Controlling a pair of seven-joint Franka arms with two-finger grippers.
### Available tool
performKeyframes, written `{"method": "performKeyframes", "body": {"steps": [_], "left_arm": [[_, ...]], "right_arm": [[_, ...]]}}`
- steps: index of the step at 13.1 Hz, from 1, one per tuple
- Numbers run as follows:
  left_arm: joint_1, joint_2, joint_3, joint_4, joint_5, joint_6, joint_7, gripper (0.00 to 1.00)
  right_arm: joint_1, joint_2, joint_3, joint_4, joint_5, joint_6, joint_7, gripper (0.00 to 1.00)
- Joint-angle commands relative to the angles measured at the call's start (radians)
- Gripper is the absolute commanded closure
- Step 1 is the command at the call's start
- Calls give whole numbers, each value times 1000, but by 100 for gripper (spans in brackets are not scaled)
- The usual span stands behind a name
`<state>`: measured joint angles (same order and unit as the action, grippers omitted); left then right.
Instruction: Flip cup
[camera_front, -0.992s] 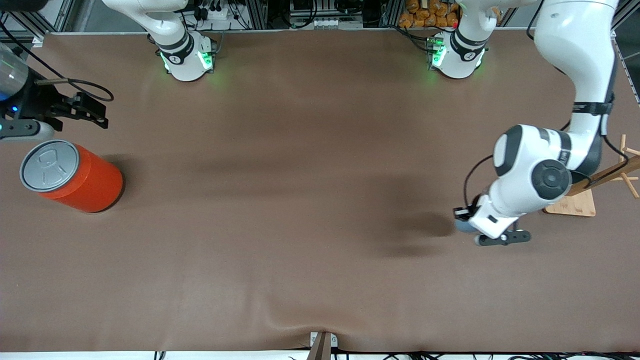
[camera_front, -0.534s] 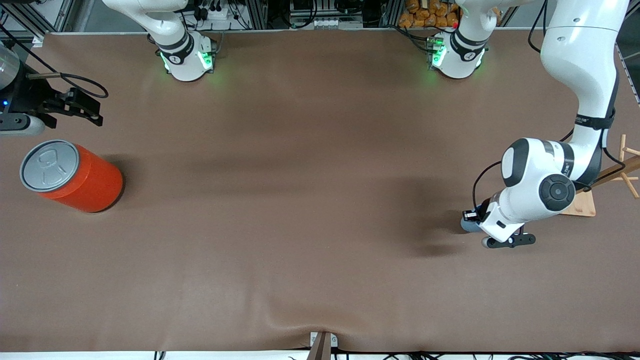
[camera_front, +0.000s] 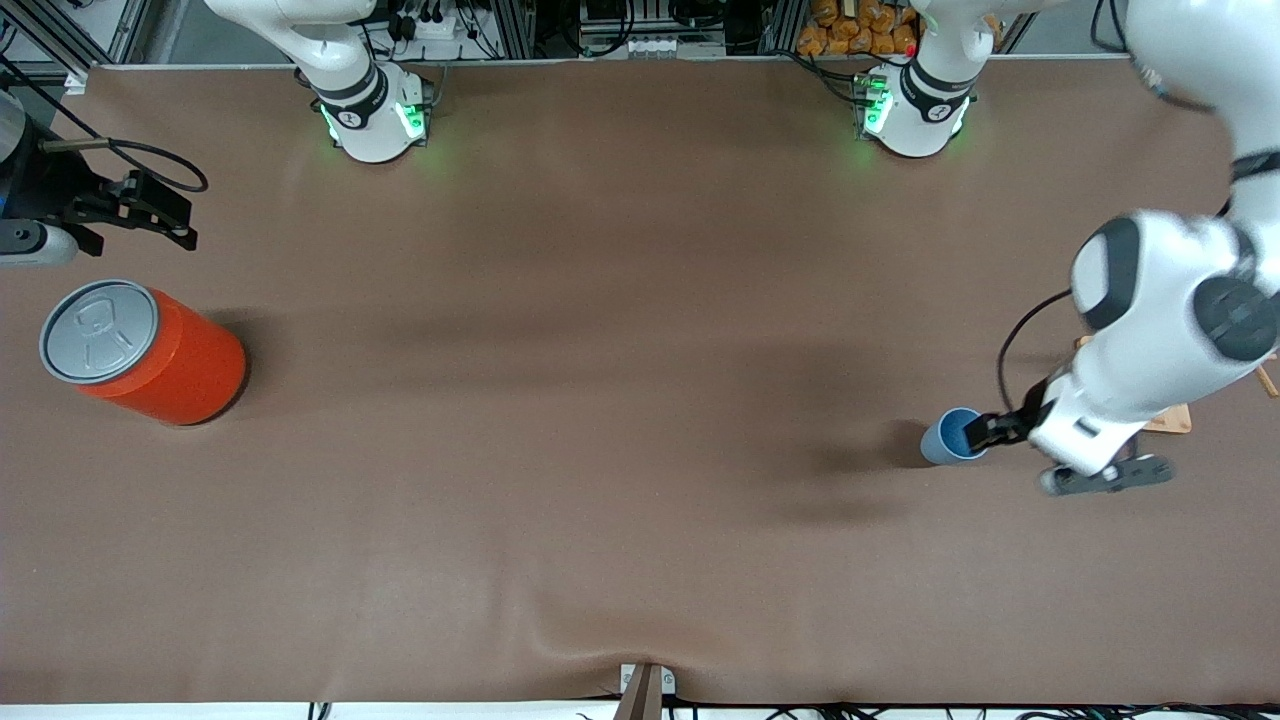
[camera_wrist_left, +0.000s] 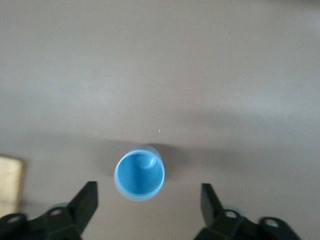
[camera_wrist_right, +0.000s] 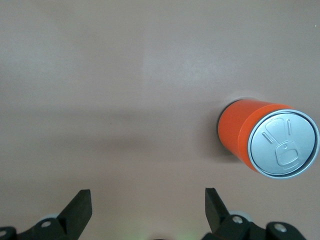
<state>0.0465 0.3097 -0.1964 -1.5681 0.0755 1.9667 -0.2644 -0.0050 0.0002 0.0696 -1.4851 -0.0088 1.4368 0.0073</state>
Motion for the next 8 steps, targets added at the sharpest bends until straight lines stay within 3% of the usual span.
{"method": "performKeyframes", "body": {"steps": [1,4,8], "left_arm": [[-1,-183,-12,-3,18,-153,8,0],[3,-291,-18,-4,9,-256,48,0],[12,-342,-2,-1,-9,-304,106,0]], "right_arm": [[-10,-2,-14,5,3,1,-10,0],[-15,1,-16,5,3,1,-7,0],[-26,1,-16,0,3,-2,-6,0]]}}
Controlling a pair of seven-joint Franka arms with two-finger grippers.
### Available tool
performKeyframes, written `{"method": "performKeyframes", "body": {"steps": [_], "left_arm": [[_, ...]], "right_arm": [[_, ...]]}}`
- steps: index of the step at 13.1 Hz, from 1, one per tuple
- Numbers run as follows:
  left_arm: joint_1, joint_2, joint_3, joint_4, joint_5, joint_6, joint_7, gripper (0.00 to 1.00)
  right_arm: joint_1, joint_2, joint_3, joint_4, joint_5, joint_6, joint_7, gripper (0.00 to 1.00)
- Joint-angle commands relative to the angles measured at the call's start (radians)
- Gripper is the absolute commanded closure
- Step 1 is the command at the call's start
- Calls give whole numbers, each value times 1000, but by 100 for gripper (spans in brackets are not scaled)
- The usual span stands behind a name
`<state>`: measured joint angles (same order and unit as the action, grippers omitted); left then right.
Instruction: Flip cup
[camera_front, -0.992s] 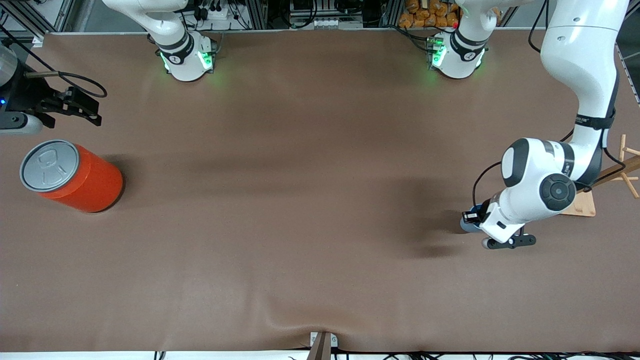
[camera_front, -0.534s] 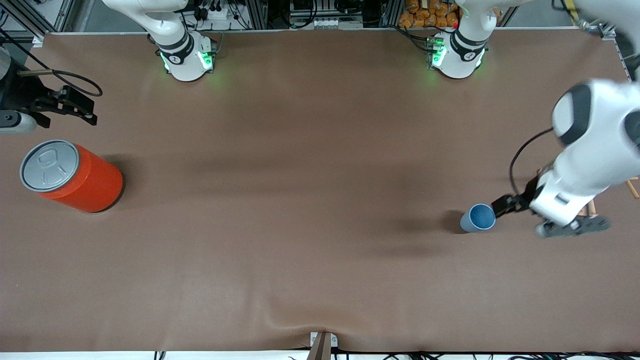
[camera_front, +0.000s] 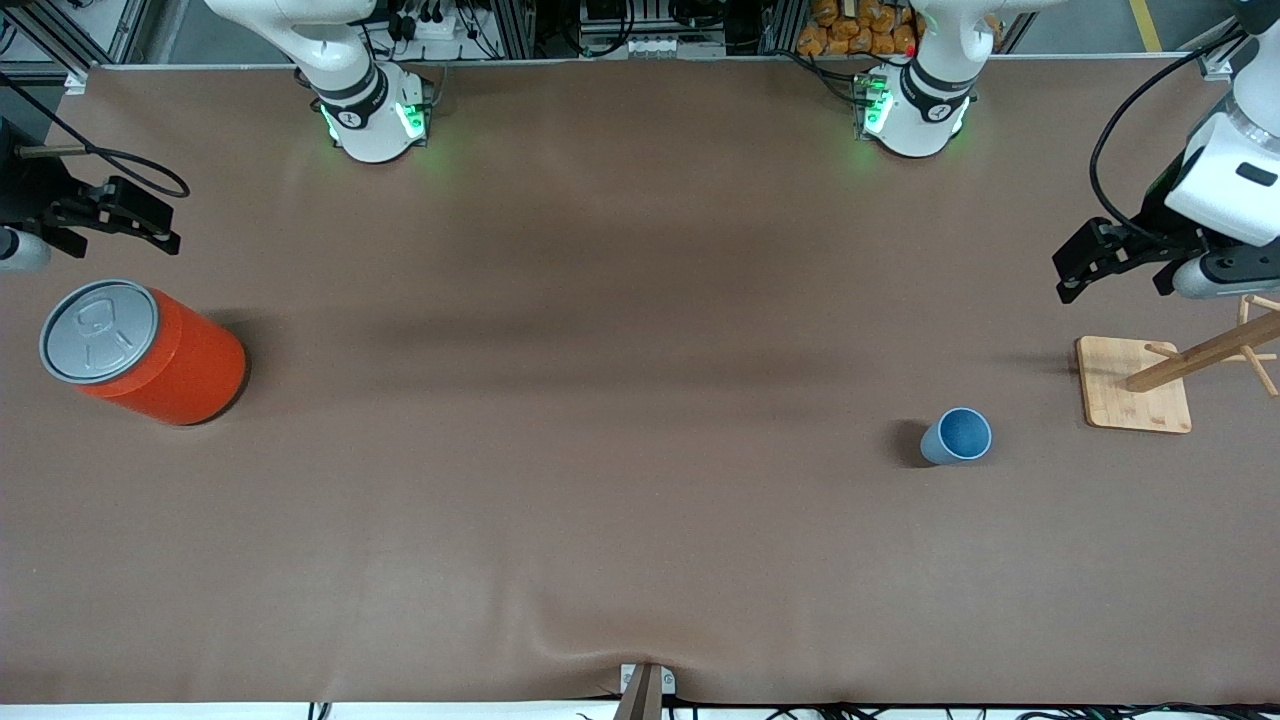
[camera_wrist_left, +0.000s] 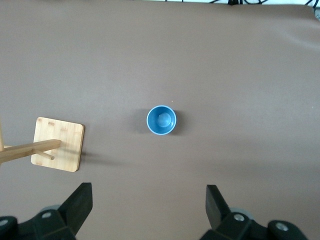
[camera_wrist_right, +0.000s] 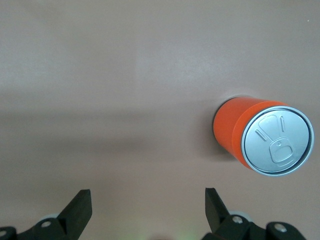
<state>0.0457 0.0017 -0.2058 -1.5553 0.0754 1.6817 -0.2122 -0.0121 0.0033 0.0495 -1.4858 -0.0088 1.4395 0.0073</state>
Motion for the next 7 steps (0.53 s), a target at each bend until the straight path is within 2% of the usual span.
{"method": "performKeyframes", "body": {"steps": [1,4,6,7], "left_arm": [[11,-49,12,-23,-12,-25,63,0],[-20,-95,28,-51,-17,-115,68,0],[-18,-147,28,-115,-84,-115,70,0],[-17,-149,34,-117,-97,-120,74,0]], "right_arm": [[-22,-2,4,1,3,-8,-7,0],[-28,-2,4,1,3,-13,-6,0],[-45,-2,4,-1,6,-8,-3,0],[-52,-2,4,-1,6,-8,-3,0]]}}
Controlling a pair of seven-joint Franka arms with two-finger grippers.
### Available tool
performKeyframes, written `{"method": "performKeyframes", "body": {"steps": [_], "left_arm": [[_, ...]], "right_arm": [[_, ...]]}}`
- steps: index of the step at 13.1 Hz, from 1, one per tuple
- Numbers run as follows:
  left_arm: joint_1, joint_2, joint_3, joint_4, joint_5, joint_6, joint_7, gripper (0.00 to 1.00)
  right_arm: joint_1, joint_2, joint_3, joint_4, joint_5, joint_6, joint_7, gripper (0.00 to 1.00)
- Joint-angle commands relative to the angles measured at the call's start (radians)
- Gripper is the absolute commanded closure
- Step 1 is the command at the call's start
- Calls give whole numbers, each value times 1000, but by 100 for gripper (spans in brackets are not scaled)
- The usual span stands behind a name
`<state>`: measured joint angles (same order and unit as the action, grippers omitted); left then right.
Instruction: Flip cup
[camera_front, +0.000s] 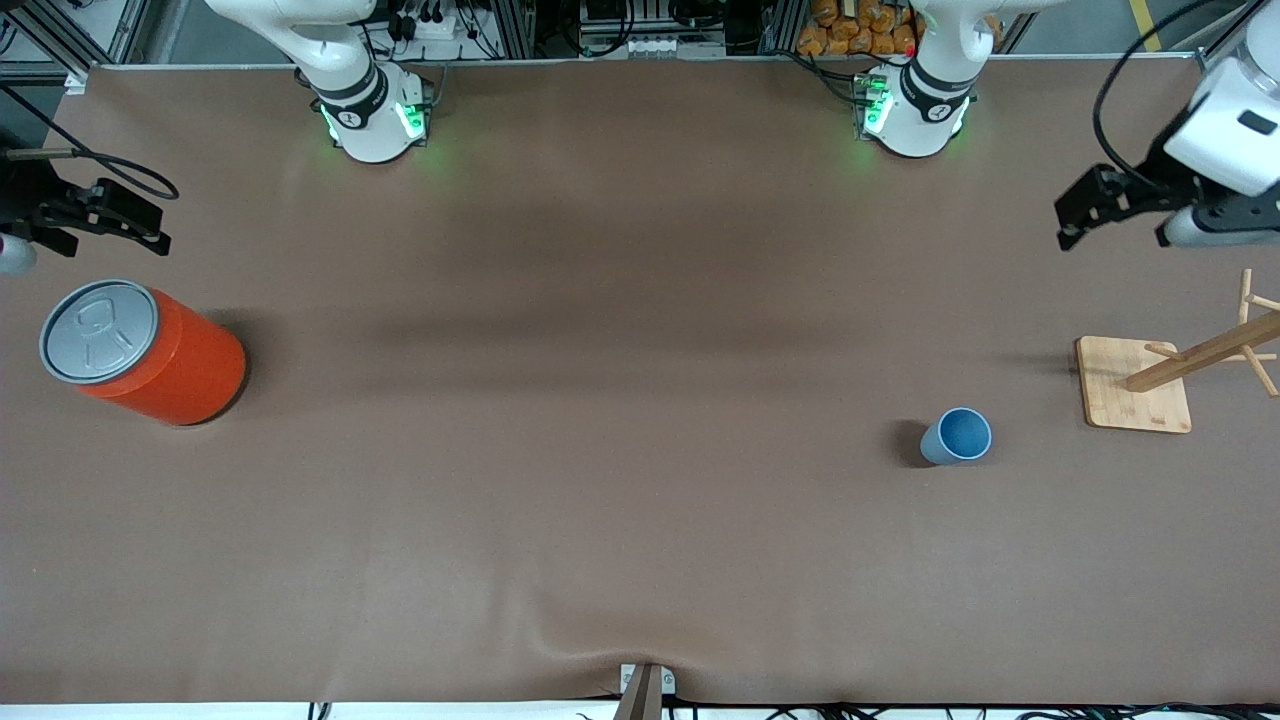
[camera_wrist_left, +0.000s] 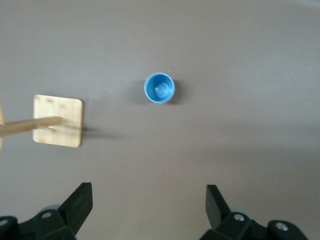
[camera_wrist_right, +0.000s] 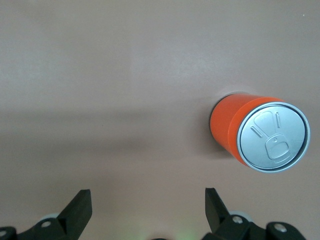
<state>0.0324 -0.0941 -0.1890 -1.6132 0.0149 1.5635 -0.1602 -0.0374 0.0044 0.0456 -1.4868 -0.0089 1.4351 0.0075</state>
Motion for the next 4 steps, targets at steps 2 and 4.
{"method": "performKeyframes", "body": {"steps": [2,4], "left_arm": [[-5,-49,34,-50,-35,-6,127,0],[-5,-47,54,-42,-39,-40,154,0]], "right_arm": [[-35,-3,8,0,10,-9,-1,0],[-32,-3,8,0,12,-9,29,0]]}}
